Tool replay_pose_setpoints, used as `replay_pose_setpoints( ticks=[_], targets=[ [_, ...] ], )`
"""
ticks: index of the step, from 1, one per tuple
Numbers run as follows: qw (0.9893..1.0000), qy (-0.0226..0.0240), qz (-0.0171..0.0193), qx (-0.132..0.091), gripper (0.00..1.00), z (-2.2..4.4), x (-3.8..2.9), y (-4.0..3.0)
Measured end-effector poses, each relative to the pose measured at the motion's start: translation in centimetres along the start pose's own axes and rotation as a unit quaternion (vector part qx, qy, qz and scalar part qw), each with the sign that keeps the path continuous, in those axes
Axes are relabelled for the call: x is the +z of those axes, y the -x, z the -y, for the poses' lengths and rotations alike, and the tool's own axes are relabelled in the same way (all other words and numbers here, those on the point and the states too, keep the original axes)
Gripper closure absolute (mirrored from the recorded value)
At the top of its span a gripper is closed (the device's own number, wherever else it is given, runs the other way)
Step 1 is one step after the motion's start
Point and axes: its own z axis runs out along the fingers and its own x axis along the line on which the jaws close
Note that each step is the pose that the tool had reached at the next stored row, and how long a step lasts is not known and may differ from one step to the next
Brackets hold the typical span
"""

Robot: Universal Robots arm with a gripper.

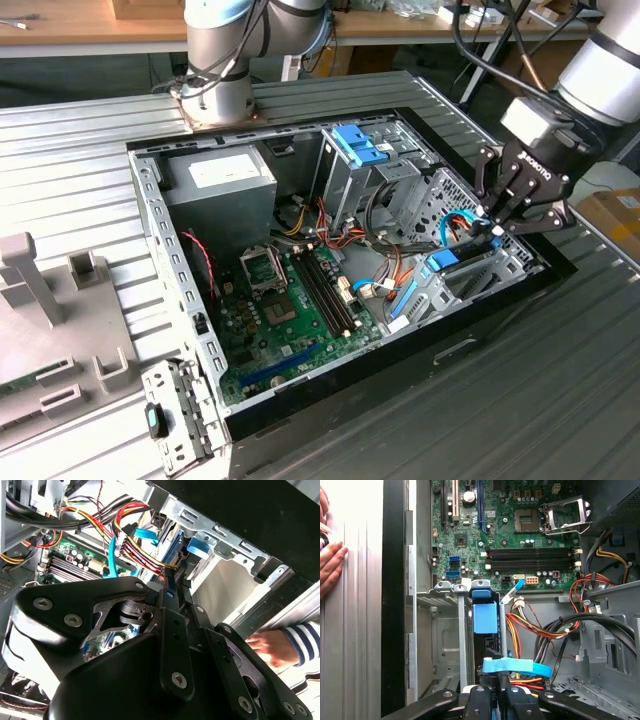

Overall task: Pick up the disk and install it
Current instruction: 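Insert the first disk wire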

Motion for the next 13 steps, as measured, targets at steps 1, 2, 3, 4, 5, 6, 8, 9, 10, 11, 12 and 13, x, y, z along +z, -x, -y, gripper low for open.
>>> replay_pose_setpoints(
  ticks=[1,2,3,4,5,6,8,9,10,11,12,13],
  targets=[
    [1.0,0.0,0.0001,0.0,0.83,-0.07,0.02,0.09],
    [1.0,0.0,0.0,0.0,0.83,-0.07,0.06,0.09],
    [1.0,0.0,0.0,0.0,0.83,-0.07,0.12,0.09],
    [1.0,0.0,0.0,0.0,0.83,-0.07,0.15,0.09],
    [1.0,0.0,-0.0001,0.0,0.83,-0.06,0.15,0.09],
    [1.0,0.0,0.0,0.0,0.83,-0.06,0.19,0.09],
    [1.0,0.0,-0.0001,0.0,0.83,-0.05,0.31,0.09],
    [1.0,0.0,0.0,0.0,0.83,-0.03,0.4,0.09],
    [1.0,0.0,-0.0001,0.0,0.83,-0.03,0.46,0.09],
    [1.0,0.0,-0.0001,0.0,0.83,-0.03,0.46,0.09],
    [1.0,0.0,0.0,0.0,0.83,-0.01,0.54,0.09],
    [1.0,0.0,-0.0002,0.0,0.83,-0.01,0.6,0.1]
  ],
)
